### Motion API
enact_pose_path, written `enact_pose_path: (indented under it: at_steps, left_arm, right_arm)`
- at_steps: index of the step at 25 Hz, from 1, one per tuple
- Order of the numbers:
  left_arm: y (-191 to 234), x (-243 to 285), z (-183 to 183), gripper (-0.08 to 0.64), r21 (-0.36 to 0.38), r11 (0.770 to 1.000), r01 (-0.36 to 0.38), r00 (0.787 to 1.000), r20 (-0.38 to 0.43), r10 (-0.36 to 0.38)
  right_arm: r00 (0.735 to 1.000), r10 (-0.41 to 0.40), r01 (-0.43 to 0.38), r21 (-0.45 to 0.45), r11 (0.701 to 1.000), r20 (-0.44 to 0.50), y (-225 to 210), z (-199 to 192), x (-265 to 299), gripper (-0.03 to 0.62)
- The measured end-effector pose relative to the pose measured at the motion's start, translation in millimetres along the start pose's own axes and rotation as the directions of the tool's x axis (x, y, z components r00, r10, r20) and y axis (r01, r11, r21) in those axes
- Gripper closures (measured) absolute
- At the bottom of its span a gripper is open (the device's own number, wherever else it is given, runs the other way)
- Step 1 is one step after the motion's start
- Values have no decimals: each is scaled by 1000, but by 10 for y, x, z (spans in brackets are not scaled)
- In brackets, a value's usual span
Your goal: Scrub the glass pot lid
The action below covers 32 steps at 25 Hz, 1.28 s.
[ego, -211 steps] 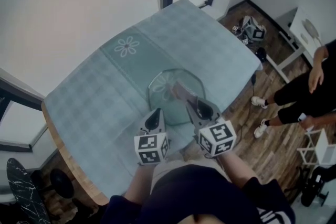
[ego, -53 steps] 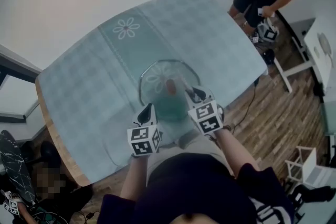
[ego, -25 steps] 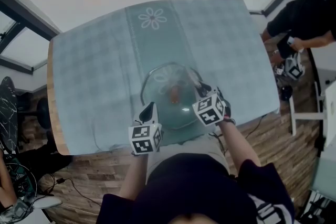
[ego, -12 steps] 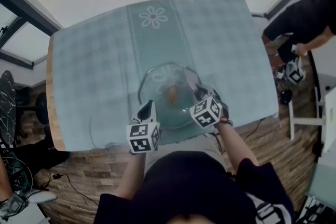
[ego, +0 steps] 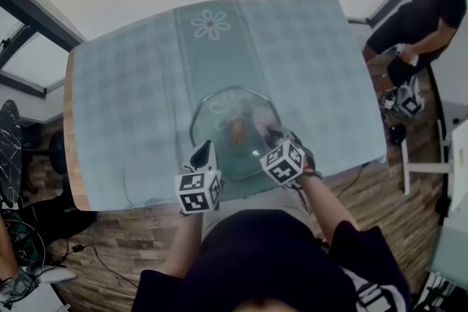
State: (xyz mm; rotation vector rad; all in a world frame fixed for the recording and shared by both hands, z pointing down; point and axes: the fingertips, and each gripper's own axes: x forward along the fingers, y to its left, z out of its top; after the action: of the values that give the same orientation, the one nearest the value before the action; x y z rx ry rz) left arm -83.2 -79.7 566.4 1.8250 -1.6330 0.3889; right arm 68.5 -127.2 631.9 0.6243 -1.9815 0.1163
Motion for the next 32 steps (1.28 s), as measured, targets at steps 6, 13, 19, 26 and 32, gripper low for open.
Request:
enact_pose_path:
  at_steps: [6, 13, 19, 26, 32]
  left_arm:
    - [-35, -18, 6, 557, 3, 1000, 5, 1000, 4, -5]
    - [-57, -45, -30, 557, 6, 1000, 2, 1000, 5, -2]
    - [-76, -47, -75, 557, 0, 1000, -2, 1000, 0, 2]
    - [-147, -32, -97, 557, 4, 1000, 3, 1000, -10, -3]
    - [-173, -4, -143, 557, 22, 1000, 14, 999, -32, -13]
  right_arm:
    - [999, 47, -48, -22, 999, -13, 154, -44, -53, 511]
    - [992, 117, -118, -35, 992, -42, 371, -134, -111, 511]
    - [983, 174, -176, -31, 984, -49, 562, -201, -189, 511]
    - [968, 245, -248, -40, 968, -58, 823, -271, -276, 511]
    - [944, 323, -326, -32, 945, -72, 1041, -346, -349, 511]
